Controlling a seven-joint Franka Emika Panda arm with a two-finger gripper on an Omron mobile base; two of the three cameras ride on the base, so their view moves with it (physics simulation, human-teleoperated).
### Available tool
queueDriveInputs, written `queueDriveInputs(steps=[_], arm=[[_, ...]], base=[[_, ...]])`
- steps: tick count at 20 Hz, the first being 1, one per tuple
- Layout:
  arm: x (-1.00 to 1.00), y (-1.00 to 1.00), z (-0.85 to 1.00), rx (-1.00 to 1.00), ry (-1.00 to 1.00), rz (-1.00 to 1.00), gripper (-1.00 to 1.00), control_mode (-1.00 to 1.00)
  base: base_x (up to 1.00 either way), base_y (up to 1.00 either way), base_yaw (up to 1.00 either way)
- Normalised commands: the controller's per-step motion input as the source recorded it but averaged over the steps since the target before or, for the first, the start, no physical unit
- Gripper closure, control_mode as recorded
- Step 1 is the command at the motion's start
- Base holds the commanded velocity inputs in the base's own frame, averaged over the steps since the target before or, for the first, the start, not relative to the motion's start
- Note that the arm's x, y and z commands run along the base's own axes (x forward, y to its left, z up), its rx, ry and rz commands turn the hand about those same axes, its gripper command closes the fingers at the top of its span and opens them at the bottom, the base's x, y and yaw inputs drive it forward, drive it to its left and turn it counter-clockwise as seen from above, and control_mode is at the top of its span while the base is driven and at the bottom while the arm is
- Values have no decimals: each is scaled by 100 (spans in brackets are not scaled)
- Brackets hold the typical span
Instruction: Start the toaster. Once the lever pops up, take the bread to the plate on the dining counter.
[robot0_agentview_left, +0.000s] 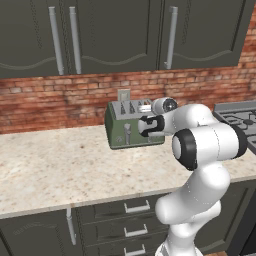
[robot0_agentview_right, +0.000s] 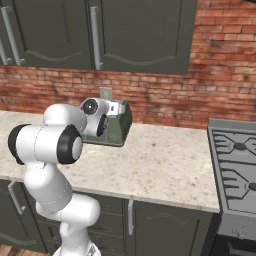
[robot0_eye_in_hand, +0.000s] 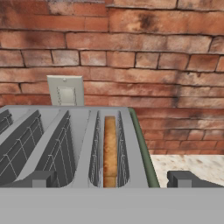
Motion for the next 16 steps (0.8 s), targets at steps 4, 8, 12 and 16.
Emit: queueDriveInputs(steps=[4, 8, 12, 16], arm=[[0, 0, 0, 0, 0, 0, -100, -100], [0, 0, 0, 0, 0, 0, -100, -100], [0, 0, 0, 0, 0, 0, -100, -100], [0, 0, 0, 0, 0, 0, -100, -100]], base=[[0, 0, 0], [0, 0, 0], [0, 0, 0], [0, 0, 0]])
